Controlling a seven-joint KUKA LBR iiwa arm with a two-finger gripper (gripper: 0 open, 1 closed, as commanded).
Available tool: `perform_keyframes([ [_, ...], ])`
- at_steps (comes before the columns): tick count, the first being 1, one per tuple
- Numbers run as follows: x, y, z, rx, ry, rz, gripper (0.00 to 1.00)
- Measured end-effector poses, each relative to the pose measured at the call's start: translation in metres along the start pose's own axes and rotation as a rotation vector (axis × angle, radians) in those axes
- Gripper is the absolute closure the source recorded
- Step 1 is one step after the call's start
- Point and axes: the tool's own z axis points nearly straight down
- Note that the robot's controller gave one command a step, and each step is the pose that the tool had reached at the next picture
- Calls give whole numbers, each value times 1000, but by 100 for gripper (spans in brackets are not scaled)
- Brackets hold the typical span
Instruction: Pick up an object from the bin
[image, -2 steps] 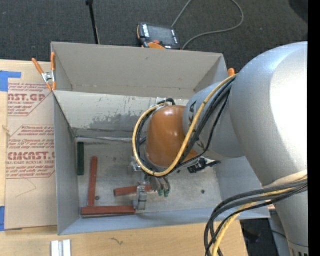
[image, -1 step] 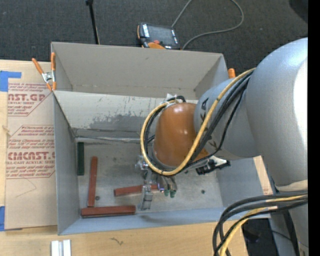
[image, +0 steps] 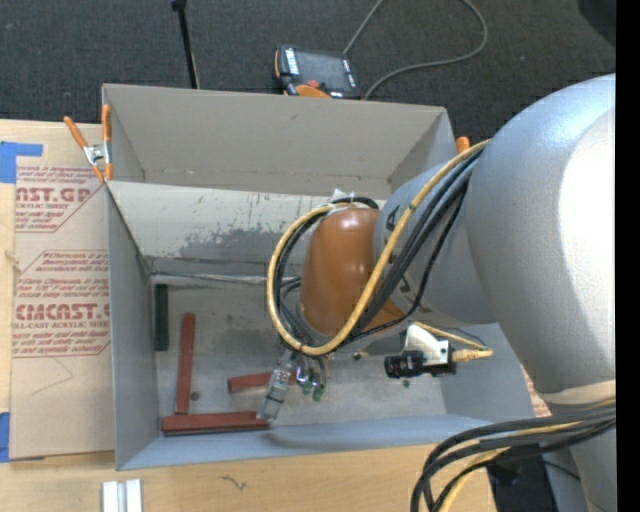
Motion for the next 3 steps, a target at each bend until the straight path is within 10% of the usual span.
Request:
perform_keyframes([
  [2, -5, -5, 38, -3, -3, 128, 0],
  [3, -6, -5, 37, -3, -5, 129, 100],
])
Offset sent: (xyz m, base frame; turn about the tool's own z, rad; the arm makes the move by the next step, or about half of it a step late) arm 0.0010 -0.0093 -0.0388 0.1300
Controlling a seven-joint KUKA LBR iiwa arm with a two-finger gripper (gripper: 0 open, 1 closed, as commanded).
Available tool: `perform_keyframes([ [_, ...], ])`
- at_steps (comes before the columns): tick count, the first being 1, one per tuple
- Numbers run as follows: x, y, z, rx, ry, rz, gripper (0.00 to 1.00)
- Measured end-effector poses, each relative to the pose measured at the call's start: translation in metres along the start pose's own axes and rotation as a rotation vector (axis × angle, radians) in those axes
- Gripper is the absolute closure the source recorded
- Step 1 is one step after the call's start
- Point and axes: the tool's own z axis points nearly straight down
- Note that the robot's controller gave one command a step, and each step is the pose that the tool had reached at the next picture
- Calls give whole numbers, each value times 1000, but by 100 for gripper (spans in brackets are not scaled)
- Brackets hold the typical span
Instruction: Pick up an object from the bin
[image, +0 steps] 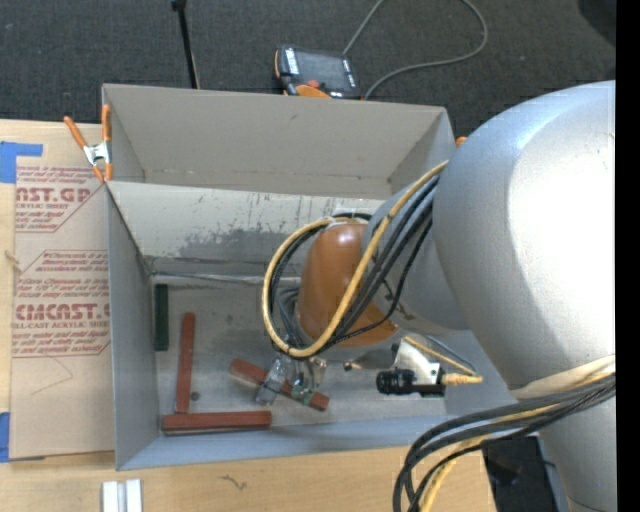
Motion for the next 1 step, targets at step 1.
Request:
perform_keyframes([
  [1, -2, 2, -117, -2, -2, -1, 100],
])
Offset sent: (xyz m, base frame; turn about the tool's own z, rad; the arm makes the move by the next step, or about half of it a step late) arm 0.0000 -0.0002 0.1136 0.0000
